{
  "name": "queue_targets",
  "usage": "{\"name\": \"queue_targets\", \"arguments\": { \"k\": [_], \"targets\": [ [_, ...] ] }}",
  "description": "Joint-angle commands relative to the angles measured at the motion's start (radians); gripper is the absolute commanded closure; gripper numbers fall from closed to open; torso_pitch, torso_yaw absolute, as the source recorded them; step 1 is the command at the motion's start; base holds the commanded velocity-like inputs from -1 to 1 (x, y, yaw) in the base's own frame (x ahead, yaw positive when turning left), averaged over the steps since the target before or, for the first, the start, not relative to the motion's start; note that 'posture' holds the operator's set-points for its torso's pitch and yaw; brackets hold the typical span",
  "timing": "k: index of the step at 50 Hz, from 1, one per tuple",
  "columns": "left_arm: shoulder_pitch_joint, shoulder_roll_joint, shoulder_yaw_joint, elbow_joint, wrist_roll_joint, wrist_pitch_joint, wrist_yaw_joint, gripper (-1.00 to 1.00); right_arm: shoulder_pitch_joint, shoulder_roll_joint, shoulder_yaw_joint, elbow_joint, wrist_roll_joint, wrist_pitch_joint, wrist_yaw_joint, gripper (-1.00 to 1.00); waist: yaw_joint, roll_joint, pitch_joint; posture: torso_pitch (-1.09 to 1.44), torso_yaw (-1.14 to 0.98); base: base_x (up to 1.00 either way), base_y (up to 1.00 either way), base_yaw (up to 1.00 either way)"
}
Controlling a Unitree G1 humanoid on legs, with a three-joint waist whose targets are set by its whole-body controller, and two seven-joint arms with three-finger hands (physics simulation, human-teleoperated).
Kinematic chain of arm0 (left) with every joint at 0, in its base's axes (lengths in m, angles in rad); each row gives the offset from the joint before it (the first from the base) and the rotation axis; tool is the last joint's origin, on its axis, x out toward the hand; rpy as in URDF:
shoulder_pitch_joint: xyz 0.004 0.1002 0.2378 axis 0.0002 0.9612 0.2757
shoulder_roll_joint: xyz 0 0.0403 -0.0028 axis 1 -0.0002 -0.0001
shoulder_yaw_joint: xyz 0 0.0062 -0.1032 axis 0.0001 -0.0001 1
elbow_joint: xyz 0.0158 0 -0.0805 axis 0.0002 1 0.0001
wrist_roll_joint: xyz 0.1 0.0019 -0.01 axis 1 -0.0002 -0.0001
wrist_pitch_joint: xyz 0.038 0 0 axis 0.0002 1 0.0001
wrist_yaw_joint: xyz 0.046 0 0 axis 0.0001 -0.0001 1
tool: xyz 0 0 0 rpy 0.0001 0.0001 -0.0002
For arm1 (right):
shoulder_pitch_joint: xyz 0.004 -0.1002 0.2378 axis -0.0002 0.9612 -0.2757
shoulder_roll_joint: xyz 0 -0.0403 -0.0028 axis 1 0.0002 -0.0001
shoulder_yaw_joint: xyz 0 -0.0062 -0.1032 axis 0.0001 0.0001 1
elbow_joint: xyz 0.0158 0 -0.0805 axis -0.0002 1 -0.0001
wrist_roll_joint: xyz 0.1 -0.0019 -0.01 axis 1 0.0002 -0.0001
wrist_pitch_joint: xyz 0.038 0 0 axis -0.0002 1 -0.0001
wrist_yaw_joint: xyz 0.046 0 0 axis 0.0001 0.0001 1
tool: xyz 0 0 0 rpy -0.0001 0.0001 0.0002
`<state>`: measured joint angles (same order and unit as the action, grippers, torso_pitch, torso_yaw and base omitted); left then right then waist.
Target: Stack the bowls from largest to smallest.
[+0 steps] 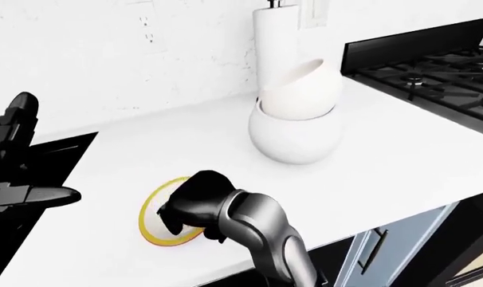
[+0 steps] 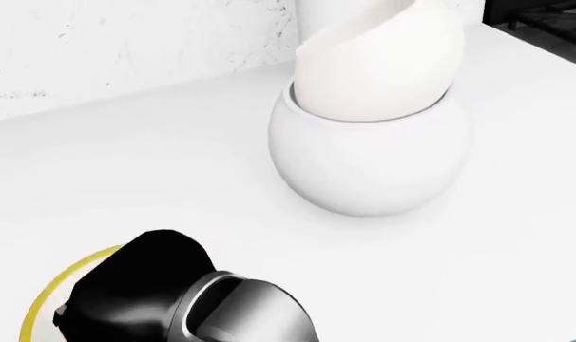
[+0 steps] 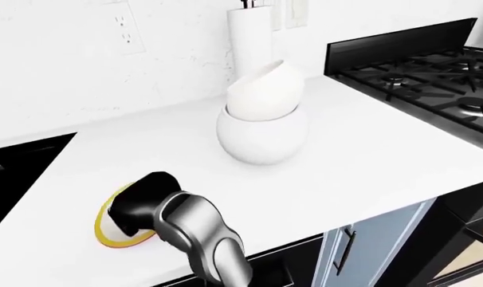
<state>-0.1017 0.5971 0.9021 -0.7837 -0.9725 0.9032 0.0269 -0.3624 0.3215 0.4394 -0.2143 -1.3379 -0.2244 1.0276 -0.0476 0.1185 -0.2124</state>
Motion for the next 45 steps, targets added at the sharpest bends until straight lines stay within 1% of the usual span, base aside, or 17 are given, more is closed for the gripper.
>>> {"name": "queue_targets", "arguments": {
  "k": [1, 6, 9, 12, 14, 15, 19, 23, 29, 30, 34, 42, 44, 45],
  "targets": [
    [-0.016, 0.02, 0.014, -0.008, 0.002, -0.027, 0.003, -1.0, -0.009, 0.009, 0.013, -0.009, 0.006, -0.007, 0.011, 0.23, 0.001, 0.005, -0.001, -0.3, 0.0, 0.0, 0.0, 0.0],
    [-0.017, 0.014, 0.002, -0.007, 0.018, -0.033, -0.003, -1.0, -0.008, 0.01, 0.016, 0.005, 0.002, -0.013, -0.002, 0.22, 0.008, 0.003, 0.001, -0.3, 0.0, 0.0, 0.0, 0.0],
    [-0.016, 0.012, 0.003, -0.008, 0.019, -0.032, -0.005, -1.0, -0.01, 0.01, 0.015, 0.013, -0.002, -0.019, -0.013, 0.22, 0.009, 0.002, 0.0, -0.3, 0.0, 0.0, 0.0, 0.0],
    [-0.016, 0.017, 0.015, -0.012, 0.006, -0.024, -0.002, -1.0, -0.017, 0.005, 0.008, 0.019, -0.008, -0.03, -0.032, 0.25, 0.01, 0.002, -0.001, -0.3, 0.0, 0.0, 0.0, 0.0],
    [-0.016, 0.019, 0.016, -0.012, 0.002, -0.023, 0.001, -1.0, -0.032, 0.005, -0.007, 0.017, -0.008, -0.033, -0.039, 0.47, 0.009, 0.002, 0.0, -0.3, 0.0, 0.0, 0.0, 0.0],
    [-0.014, 0.018, 0.016, -0.014, 0.002, -0.023, 0.002, -1.0, -0.047, 0.0, -0.022, 0.016, -0.006, -0.036, -0.044, 0.6, 0.009, 0.002, -0.001, -0.3, 0.0, 0.0, 0.0, 0.0],
    [-0.014, 0.021, 0.02, -0.024, -0.012, -0.015, 0.013, -1.0, -0.072, 0.003, -0.039, -0.019, -0.003, -0.026, -0.02, 0.75, 0.013, 0.0, 0.001, -0.3, 0.0, 0.0, 0.0, 0.0],
    [-0.014, 0.022, 0.016, -0.021, -0.01, -0.019, 0.013, -1.0, -0.108, 0.007, -0.062, -0.04, 0.009, -0.012, 0.003, 0.84, 0.017, -0.004, 0.002, -0.3, 0.0, 0.0, 0.0, 0.0],
    [-0.008, 0.015, 0.018, -0.019, -0.003, -0.024, 0.004, -1.0, -0.145, 0.007, -0.082, -0.068, 0.029, 0.006, 0.025, 0.87, 0.019, -0.009, 0.002, -0.3, 0.0, 0.0, 0.0, 0.0],
    [-0.008, 0.015, 0.017, -0.017, 0.0, -0.025, 0.002, -1.0, -0.153, 0.009, -0.087, -0.076, 0.034, 0.011, 0.031, 0.91, 0.019, -0.009, 0.002, -0.3, 0.0, 0.0, 0.0, 0.0],
    [-0.011, 0.011, 0.009, -0.016, 0.01, -0.028, -0.001, -1.0, -0.18, 0.005, -0.102, -0.101, 0.05, 0.028, 0.055, 0.93, 0.02, -0.011, 0.002, -0.3, 0.0, 0.0, 0.0, 0.0],
    [-0.016, 0.006, 0.001, -0.012, 0.025, -0.029, -0.008, -1.0, -0.278, -0.004, -0.152, -0.174, 0.092, 0.09, 0.133, 0.96, 0.019, -0.012, 0.003, -0.3, 0.0, 0.0, 0.0, 0.0],
    [-0.015, 0.005, 0.002, -0.017, 0.023, -0.027, -0.007, -1.0, -0.323, -0.017, -0.182, -0.189, 0.11, 0.116, 0.159, 0.96, 0.018, -0.012, 0.004, -0.3, 0.0, 0.0, 0.0, 0.0],
    [-0.015, 0.005, 0.005, -0.019, 0.019, -0.025, -0.005, -1.0, -0.368, -0.022, -0.209, -0.198, 0.124, 0.144, 0.175, 0.95, 0.017, -0.012, 0.004, -0.3, 0.0, 0.0, 0.0, 0.0]
  ]
}}
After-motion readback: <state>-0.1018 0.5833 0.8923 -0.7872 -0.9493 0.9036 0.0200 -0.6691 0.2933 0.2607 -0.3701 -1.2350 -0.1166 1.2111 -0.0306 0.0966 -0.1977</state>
